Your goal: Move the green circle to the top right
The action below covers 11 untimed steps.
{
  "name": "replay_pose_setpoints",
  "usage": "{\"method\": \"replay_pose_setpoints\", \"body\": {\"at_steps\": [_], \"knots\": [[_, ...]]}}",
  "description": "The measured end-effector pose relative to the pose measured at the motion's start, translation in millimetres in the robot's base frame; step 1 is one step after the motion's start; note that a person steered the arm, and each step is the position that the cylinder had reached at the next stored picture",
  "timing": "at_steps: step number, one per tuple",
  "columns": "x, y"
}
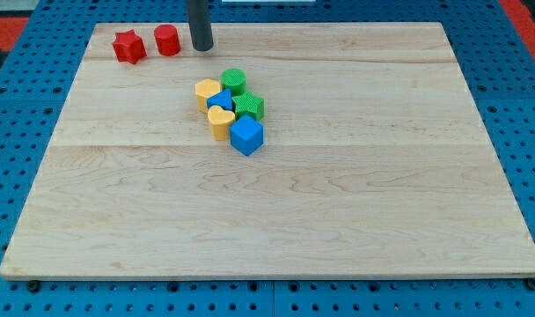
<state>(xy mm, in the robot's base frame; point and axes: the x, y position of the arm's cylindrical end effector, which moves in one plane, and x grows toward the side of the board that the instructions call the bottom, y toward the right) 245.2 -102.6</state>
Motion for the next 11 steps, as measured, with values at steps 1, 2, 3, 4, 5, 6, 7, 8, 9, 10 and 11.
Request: {"method": "replay_pose_setpoints", "body": {"at_steps": [1, 2, 3, 4, 5, 6, 7, 8, 9, 10, 11], "knots": [[4, 0], [9, 0], [10, 0], [16, 1], [39, 1], [67, 8], [79, 30], [88, 38], [115, 49], [116, 89], [92, 145]]}}
